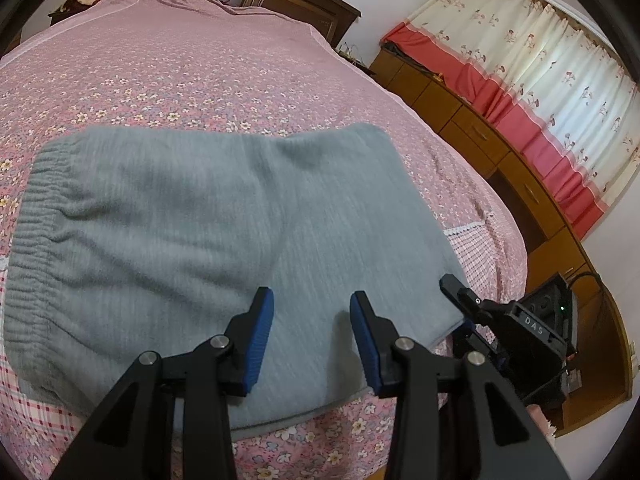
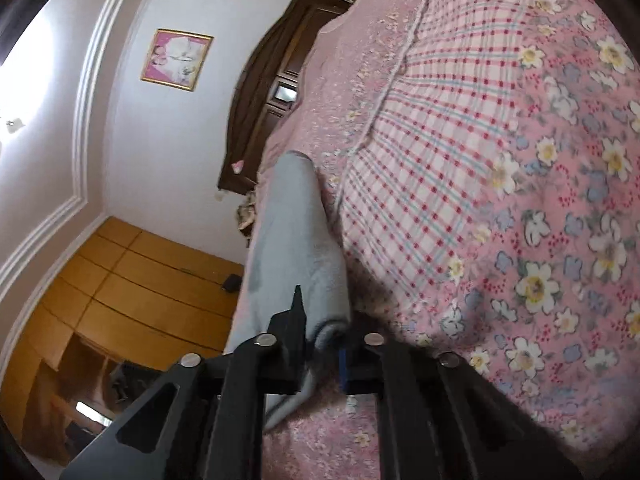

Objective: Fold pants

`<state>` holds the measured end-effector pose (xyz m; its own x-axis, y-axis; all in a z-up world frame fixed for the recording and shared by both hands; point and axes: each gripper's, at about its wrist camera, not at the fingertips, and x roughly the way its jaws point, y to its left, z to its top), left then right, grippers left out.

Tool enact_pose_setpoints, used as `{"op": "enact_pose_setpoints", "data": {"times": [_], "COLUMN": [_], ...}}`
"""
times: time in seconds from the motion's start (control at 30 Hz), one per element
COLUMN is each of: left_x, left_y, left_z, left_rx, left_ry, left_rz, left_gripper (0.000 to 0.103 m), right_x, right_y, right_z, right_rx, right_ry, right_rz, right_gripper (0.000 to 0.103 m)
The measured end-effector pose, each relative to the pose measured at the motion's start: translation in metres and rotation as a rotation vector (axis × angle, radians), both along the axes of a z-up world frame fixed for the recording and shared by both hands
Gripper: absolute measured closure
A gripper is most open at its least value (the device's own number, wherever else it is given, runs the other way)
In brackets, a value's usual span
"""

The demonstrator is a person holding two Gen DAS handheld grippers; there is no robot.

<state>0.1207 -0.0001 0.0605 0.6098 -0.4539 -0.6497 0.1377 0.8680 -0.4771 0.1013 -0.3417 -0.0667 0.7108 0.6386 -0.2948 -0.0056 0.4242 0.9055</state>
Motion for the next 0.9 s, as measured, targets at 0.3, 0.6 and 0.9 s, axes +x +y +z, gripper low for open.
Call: {"op": "enact_pose_setpoints", "data": {"times": [0.3,0.6,0.9], "left_x": [-0.018,-0.027,-0.046], "left_y": [0.035,0.152,0.188], "left_z": [0.025,0.019,0.004], "left_rx": [-0.084,-0.236,-0.403], "left_ry": [0.029,0.115,0.113], "left_rz": [0.015,0.082,0.032], "left_gripper": [0.053,0.029,0.028], "right_x": [-0.007,-0.06,-0.074], "right_y": [0.082,0.281,0.317], "right_z": [0.096,0.112,0.075], "right_rx": [-0.776,-1.467,-1.492], "right_ry": [-0.132,-0.694,-0.75], "right_rz": [-0.023,0.175,0.251], "right_gripper": [0.092,0.092,0.092]}}
